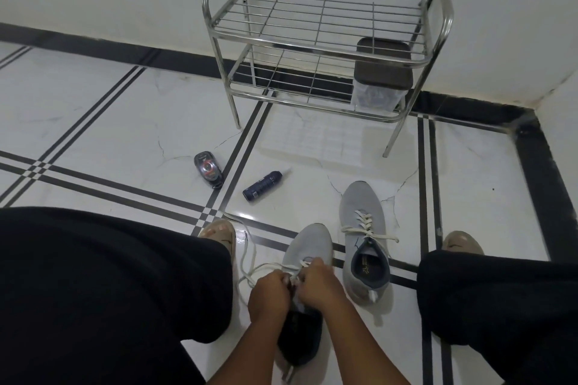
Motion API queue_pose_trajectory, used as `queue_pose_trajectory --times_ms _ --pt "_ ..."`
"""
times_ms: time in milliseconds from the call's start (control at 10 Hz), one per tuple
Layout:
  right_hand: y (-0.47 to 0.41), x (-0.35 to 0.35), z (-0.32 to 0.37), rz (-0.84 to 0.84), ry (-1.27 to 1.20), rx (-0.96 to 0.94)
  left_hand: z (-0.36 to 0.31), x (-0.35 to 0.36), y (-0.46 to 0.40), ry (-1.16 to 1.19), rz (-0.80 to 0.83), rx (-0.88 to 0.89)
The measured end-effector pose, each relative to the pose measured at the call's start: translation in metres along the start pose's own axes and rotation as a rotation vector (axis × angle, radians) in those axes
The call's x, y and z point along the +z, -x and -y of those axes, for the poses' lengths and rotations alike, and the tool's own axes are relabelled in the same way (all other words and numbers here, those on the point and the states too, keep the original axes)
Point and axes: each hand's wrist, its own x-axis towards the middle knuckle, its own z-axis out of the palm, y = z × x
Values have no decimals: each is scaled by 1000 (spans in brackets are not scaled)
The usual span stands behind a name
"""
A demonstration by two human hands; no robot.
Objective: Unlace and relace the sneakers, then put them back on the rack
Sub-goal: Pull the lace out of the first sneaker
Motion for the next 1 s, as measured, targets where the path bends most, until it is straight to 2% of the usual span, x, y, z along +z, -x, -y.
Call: queue_pose_trajectory --times_ms 100,200,300,400,500,600,700,800,900,1000 --pt "4 -20 -4 -134 -750 169 6 -3 1 -43 12 -82" --pt "-2 -27 -18 -121 -1187 373 1 -4 -1 -44 18 -39" --pt "-8 -24 -7 -45 -291 262 -6 -1 1 -94 27 19" --pt "1 -13 -1 -168 211 -25 -8 -1 6 -88 30 68" --pt "10 4 -4 -303 227 -31 -8 -2 6 -86 19 138" --pt "7 -29 5 -411 -809 311 -6 -6 4 -126 6 113" --pt "4 -76 -2 -606 -2012 577 -4 -6 6 -140 -12 74" --pt "1 -96 4 -531 -1562 492 -7 -5 10 -135 -9 94" --pt "3 -56 8 -356 -365 81 -11 -4 10 -133 2 129" --pt "16 -4 0 -247 48 -25 -9 -5 12 -125 2 124"
